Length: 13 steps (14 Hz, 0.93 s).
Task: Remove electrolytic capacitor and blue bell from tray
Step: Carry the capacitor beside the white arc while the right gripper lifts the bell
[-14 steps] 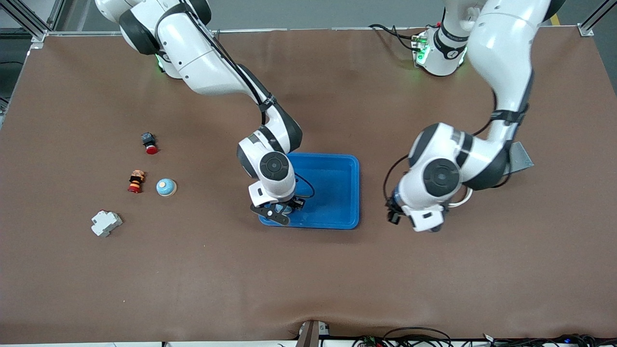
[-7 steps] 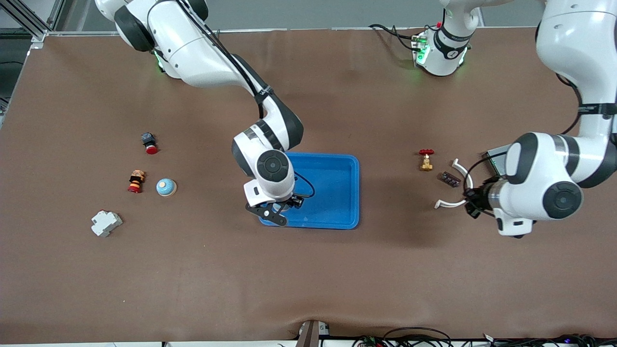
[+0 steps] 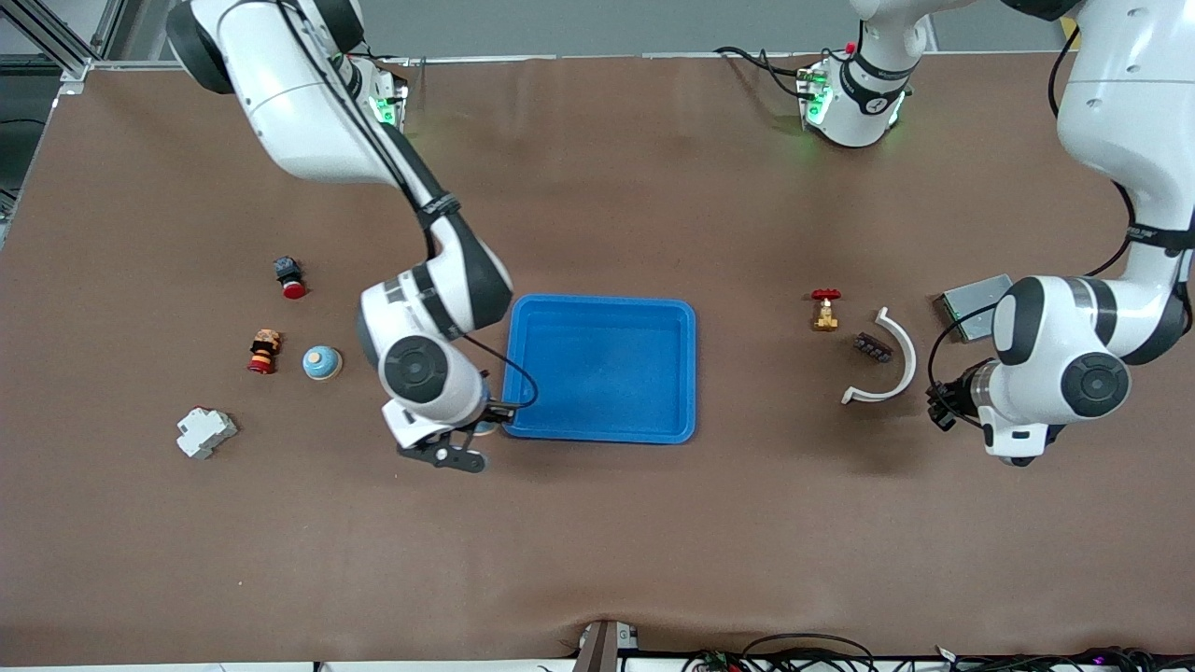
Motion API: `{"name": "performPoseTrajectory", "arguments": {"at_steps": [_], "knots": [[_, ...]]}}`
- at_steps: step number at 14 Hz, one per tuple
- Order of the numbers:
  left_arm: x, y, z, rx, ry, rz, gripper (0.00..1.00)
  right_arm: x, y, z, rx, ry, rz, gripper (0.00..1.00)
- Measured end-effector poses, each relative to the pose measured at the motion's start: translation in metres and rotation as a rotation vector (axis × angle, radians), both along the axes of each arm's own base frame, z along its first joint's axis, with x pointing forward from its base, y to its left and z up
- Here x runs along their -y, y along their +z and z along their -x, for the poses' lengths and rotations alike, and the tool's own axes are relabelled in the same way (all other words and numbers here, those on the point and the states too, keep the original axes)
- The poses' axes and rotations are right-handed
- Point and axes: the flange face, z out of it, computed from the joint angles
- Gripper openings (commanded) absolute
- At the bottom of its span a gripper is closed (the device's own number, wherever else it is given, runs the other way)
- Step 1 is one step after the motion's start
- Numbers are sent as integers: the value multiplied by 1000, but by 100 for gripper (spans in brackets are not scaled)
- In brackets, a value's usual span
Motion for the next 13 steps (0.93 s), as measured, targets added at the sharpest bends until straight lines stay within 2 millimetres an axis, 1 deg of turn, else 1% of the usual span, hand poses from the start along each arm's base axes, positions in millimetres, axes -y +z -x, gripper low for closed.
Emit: {"name": "performPoseTrajectory", "arguments": {"at_steps": [2,4,5,6,7,9,10,12,13], "knots": [[-6,-15,-1,13,-16,-13,0,31,0,-3,-16,48,-4,0],[-9,-24,0,7,-24,-20,27,55,1,-4,-15,98,-13,0],[-9,-27,0,4,-25,-20,54,70,0,-4,-8,130,-19,0],[-9,-29,0,3,-26,-20,92,88,-3,-4,-3,162,-25,0],[-8,-29,0,3,-27,-19,100,110,-6,-4,0,190,-30,0],[-6,-27,-1,7,-30,-18,100,151,-13,-4,-5,235,-39,0],[-5,-25,-3,13,-31,-17,100,166,-15,-4,-9,252,-42,0],[-1,-13,-10,41,-35,-14,100,189,-20,-2,0,290,-49,0],[3,-1,-15,63,-40,-13,100,199,-25,0,7,311,-52,0]]}}
